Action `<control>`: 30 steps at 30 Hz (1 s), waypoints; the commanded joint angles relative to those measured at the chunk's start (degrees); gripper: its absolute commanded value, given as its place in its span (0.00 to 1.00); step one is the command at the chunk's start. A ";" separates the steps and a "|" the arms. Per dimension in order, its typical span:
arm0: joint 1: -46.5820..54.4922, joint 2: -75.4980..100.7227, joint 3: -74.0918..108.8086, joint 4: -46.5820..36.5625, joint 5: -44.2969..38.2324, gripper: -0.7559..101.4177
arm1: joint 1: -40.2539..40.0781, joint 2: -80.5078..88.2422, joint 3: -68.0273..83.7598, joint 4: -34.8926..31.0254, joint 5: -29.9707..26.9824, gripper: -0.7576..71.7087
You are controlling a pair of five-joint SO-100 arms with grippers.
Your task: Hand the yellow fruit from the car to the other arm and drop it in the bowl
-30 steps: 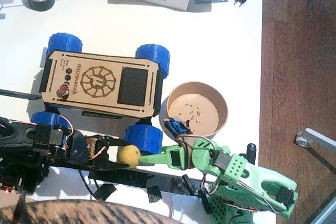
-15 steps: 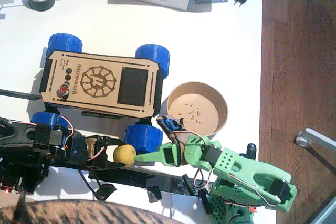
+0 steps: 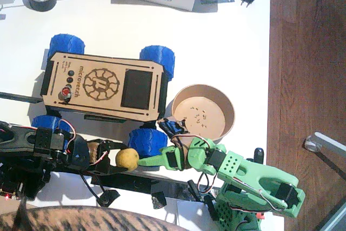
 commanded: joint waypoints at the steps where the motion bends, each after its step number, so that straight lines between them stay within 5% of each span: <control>1: 0.35 1.58 -2.90 -3.08 -0.26 0.01 | -1.49 1.41 -15.47 -9.58 -0.35 0.53; 30: 0.35 1.67 -2.90 -3.08 -0.26 0.01 | -1.58 2.99 -13.10 -11.34 0.79 0.53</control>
